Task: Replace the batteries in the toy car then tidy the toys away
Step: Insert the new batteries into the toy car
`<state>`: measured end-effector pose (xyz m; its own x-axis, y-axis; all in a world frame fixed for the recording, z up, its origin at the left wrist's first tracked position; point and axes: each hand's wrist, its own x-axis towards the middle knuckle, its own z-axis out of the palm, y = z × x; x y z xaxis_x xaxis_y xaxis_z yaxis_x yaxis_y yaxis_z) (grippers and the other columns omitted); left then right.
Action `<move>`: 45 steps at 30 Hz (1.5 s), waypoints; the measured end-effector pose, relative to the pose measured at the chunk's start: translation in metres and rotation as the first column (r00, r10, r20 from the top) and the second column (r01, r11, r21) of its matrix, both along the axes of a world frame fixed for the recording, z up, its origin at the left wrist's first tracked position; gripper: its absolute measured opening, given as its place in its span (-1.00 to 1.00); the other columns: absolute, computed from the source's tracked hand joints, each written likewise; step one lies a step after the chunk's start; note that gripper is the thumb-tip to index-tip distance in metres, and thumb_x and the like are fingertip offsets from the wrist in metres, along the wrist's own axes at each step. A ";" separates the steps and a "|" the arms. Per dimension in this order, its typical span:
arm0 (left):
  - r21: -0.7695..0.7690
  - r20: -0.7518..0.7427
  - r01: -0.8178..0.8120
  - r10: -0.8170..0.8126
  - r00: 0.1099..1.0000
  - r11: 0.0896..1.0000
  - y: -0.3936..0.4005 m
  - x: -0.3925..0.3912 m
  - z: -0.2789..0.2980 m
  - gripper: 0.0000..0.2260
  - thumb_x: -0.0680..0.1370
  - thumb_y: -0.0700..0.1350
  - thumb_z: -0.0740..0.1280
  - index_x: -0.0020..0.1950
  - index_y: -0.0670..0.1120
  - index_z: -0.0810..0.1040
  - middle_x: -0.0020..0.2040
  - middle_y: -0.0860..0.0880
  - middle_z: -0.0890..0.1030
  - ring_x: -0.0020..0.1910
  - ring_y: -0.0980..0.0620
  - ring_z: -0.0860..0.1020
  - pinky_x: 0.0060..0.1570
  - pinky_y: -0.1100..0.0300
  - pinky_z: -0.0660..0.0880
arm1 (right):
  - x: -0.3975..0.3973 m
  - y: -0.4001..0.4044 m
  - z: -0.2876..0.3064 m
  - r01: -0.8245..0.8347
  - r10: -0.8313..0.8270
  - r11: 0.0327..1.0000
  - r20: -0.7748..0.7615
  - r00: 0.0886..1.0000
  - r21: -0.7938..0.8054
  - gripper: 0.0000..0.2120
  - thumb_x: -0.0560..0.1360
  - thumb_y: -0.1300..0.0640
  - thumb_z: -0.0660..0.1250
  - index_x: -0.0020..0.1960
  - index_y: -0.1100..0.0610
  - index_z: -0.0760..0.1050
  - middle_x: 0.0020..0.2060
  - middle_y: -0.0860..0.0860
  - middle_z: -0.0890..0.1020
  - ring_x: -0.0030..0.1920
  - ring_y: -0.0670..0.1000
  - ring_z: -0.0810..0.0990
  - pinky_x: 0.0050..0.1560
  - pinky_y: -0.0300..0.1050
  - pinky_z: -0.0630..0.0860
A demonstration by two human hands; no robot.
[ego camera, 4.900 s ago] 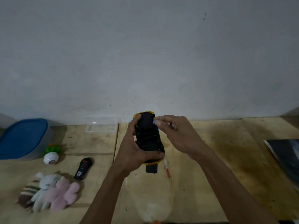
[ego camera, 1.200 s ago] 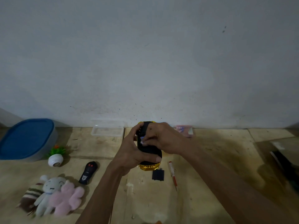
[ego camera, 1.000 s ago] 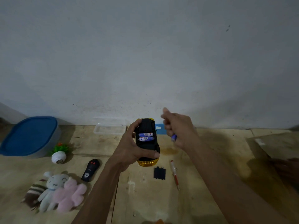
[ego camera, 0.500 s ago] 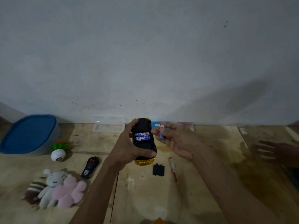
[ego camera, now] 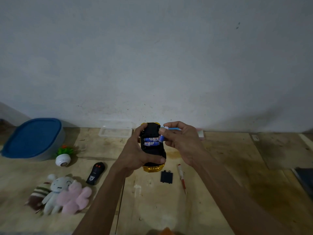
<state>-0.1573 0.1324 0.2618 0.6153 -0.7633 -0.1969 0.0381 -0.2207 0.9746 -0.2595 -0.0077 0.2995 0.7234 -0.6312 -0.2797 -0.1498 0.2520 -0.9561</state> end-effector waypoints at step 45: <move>-0.057 0.001 0.047 -0.047 0.999 0.997 0.014 0.006 -0.017 0.08 0.12 -0.47 0.65 0.49 0.13 0.33 0.28 0.10 0.47 -0.04 0.15 0.68 -0.18 0.20 0.64 | -0.001 0.029 -0.055 -0.068 0.024 0.964 -0.167 0.986 -0.257 -0.87 0.35 0.07 0.60 -0.13 0.06 0.73 -0.16 -0.01 0.73 -0.11 -0.03 0.72 -0.06 -0.03 0.69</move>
